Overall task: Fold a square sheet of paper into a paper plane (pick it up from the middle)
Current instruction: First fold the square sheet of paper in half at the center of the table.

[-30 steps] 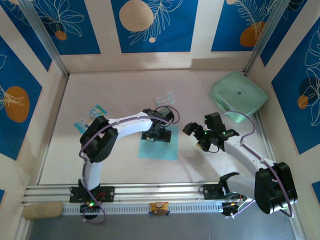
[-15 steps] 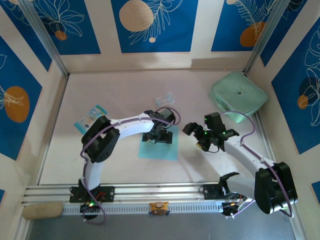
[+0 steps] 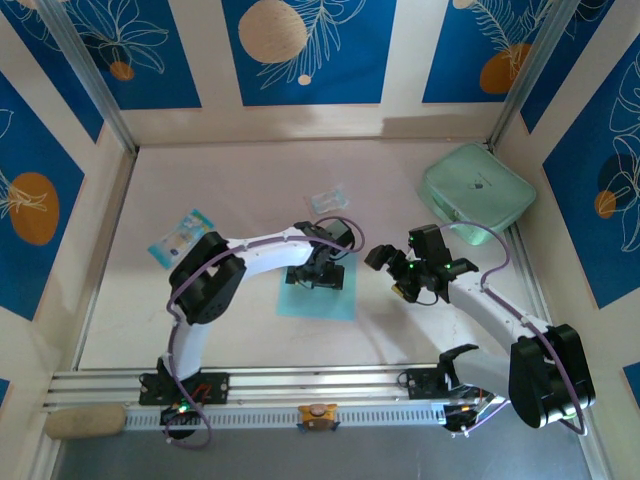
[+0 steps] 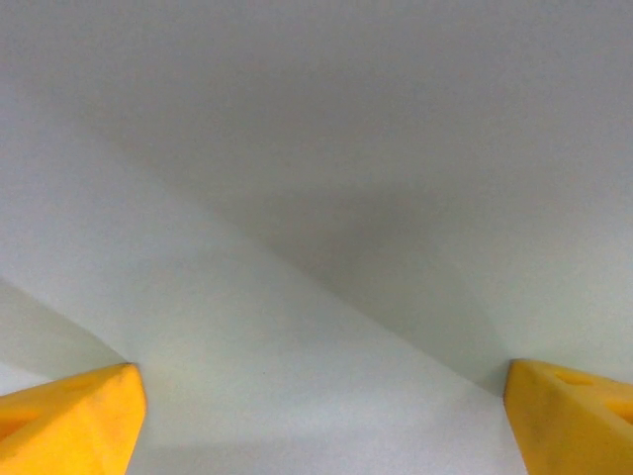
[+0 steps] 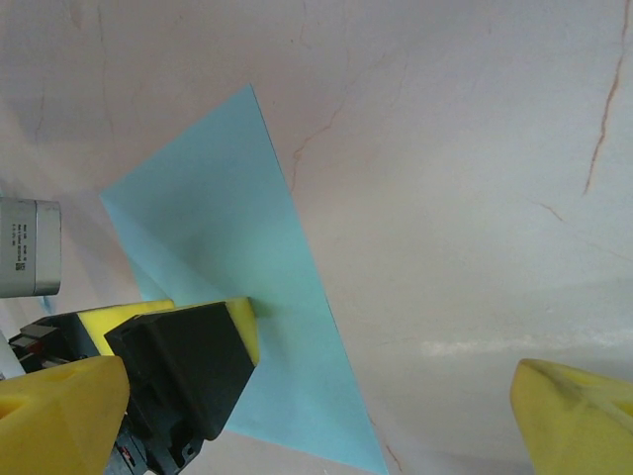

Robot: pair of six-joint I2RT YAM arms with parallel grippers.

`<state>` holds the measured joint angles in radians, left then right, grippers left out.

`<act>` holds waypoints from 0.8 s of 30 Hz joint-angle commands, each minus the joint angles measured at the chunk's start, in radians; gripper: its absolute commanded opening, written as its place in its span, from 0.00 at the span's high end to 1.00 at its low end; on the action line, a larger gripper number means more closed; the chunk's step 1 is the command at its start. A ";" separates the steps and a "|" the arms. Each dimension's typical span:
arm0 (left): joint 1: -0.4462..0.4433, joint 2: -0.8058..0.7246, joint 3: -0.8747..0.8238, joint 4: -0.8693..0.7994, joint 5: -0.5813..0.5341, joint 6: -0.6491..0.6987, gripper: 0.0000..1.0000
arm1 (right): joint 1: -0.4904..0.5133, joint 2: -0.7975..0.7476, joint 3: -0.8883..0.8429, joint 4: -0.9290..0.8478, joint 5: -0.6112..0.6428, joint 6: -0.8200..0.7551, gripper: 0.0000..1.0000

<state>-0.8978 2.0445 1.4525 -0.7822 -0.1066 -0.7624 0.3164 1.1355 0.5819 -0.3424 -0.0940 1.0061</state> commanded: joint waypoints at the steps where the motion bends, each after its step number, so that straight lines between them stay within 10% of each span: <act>1: -0.012 0.075 -0.020 -0.048 -0.010 -0.008 0.08 | -0.003 -0.014 0.015 -0.023 -0.006 0.002 0.01; 13: -0.013 0.066 -0.048 -0.006 0.016 -0.011 0.14 | -0.004 -0.037 0.012 -0.029 0.002 -0.001 0.01; 24: -0.012 -0.059 -0.100 0.086 -0.024 0.011 0.49 | 0.002 -0.075 0.012 -0.005 0.000 -0.009 0.01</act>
<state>-0.9020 2.0060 1.3952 -0.7181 -0.1246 -0.7490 0.3168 1.0809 0.5819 -0.3489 -0.0933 1.0027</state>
